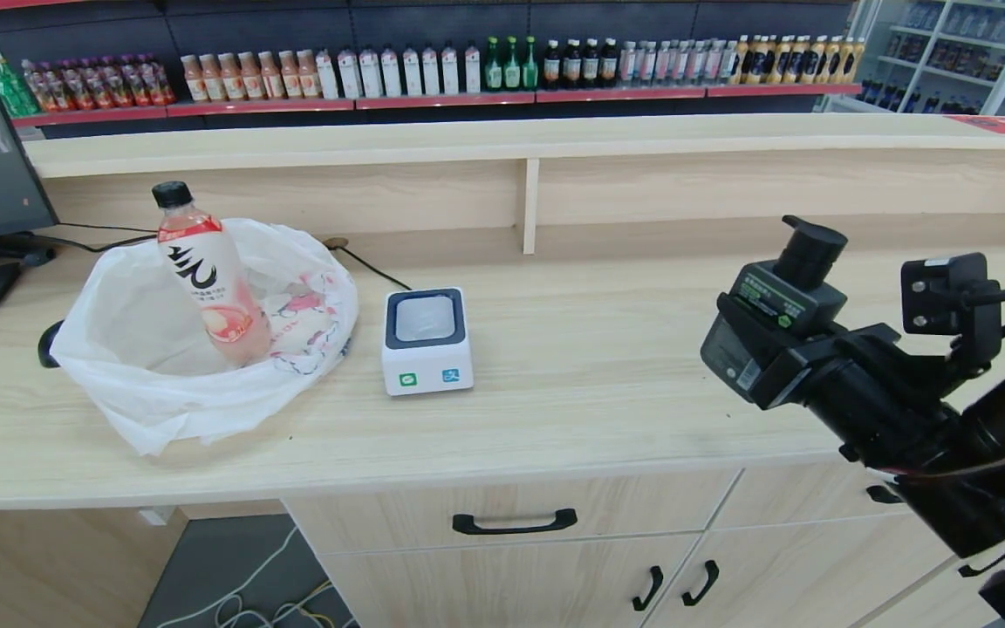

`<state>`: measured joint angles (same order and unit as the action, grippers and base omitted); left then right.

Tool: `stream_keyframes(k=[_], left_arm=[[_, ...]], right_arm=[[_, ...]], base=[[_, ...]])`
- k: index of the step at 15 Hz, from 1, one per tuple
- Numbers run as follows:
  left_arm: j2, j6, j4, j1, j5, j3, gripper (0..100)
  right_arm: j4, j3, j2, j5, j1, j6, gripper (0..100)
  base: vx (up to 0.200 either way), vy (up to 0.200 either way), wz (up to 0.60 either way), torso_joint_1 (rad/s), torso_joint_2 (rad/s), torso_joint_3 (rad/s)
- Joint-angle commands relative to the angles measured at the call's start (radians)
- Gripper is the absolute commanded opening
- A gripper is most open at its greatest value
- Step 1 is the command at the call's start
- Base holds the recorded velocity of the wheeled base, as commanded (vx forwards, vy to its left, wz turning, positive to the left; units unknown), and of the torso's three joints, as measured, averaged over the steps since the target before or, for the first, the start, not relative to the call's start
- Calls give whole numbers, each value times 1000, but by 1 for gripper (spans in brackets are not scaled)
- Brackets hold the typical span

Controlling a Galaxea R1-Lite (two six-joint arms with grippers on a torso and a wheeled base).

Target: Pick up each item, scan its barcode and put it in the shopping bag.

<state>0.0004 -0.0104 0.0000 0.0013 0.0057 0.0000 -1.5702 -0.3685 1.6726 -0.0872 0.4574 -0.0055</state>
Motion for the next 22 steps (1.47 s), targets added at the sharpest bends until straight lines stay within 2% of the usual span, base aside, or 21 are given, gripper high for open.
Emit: stream_keyframes(k=[1, 3, 6, 12, 14, 20, 22], left_arm=[[0, 0, 0, 0, 0, 0, 100], [0, 0, 0, 0, 0, 0, 100], [0, 0, 0, 0, 0, 0, 100], [0, 0, 0, 0, 0, 0, 100], [0, 0, 0, 0, 0, 0, 100], [0, 0, 0, 0, 0, 0, 100], [0, 0, 0, 0, 0, 0, 100]], right_arm=[[-1, 118, -63, 0, 13, 6, 0], [-1, 175, -91, 0, 30, 61, 0], [-1, 172, -122, 20, 136, 182, 0], [-1, 164, -123, 218, 181, 380, 0], [-1, 135, -119, 270, 222, 444, 0], [-1, 65, -103, 271, 369, 671, 0], [-1, 23, -86, 271, 391, 703, 0]], base=[[0, 0, 0, 0, 0, 0], [0, 0, 0, 0, 0, 0], [0, 0, 0, 0, 0, 0], [0, 0, 0, 0, 0, 0], [0, 0, 0, 0, 0, 0], [0, 0, 0, 0, 0, 0], [0, 0, 0, 0, 0, 0]])
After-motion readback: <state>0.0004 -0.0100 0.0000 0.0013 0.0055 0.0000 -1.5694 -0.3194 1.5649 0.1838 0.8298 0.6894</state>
